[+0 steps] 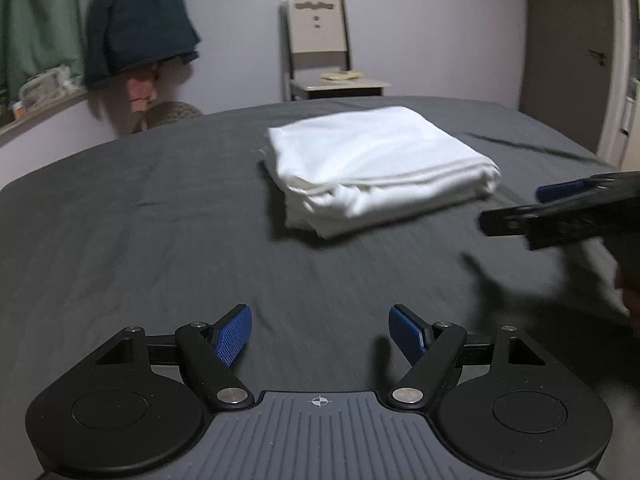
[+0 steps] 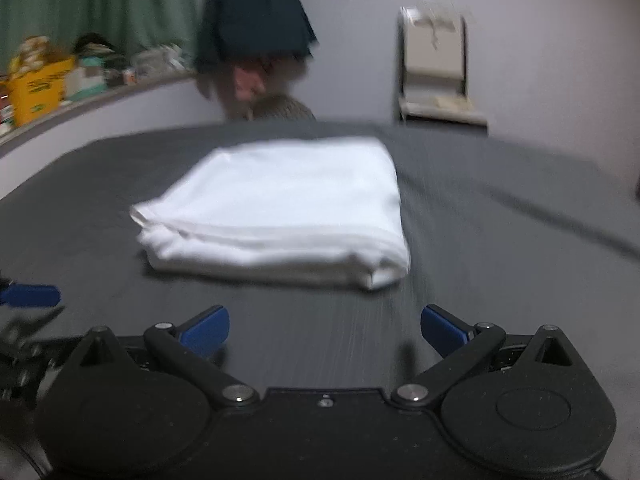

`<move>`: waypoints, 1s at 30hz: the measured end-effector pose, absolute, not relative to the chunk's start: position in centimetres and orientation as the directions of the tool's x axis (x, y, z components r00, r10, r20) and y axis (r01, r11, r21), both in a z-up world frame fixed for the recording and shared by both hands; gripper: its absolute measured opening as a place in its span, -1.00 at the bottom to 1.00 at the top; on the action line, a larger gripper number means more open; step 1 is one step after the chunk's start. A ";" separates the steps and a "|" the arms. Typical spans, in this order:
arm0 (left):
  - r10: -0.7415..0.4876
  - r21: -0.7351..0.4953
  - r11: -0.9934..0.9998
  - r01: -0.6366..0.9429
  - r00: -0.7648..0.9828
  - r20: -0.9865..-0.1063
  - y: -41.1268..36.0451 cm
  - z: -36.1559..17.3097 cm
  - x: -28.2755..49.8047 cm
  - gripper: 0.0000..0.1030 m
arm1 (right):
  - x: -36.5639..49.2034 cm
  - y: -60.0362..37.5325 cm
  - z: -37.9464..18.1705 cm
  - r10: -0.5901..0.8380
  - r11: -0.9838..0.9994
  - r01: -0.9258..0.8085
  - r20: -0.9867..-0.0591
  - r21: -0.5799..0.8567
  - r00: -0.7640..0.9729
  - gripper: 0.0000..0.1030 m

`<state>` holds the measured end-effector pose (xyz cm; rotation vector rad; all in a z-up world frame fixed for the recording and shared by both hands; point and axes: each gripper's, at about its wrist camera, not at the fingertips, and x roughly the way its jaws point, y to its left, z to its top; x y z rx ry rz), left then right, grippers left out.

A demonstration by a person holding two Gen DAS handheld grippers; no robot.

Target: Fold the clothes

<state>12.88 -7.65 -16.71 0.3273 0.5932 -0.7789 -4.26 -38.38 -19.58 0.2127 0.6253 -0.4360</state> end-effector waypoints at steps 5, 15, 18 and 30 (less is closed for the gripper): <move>-0.558 0.073 0.671 0.738 0.567 -0.605 -8.0 -18.0 13.2 0.81 | -4.0 -37.5 -21.4 -0.365 0.880 0.474 -0.595 0.032 0.716 1.00; -0.496 0.048 0.753 0.656 0.615 -0.613 -9.0 -19.0 15.1 1.00 | -4.1 -36.5 -21.4 -0.333 0.907 0.421 -0.603 0.005 0.725 1.00; -0.473 0.047 0.776 0.629 0.630 -0.616 -9.5 -19.1 15.4 1.00 | -4.2 -36.4 -21.3 -0.327 0.910 0.414 -0.605 0.004 0.726 1.00; -0.414 0.053 0.830 0.556 0.676 -0.609 -11.1 -19.6 15.8 1.00 | -4.2 -36.7 -21.2 -0.323 0.911 0.413 -0.606 0.010 0.727 1.00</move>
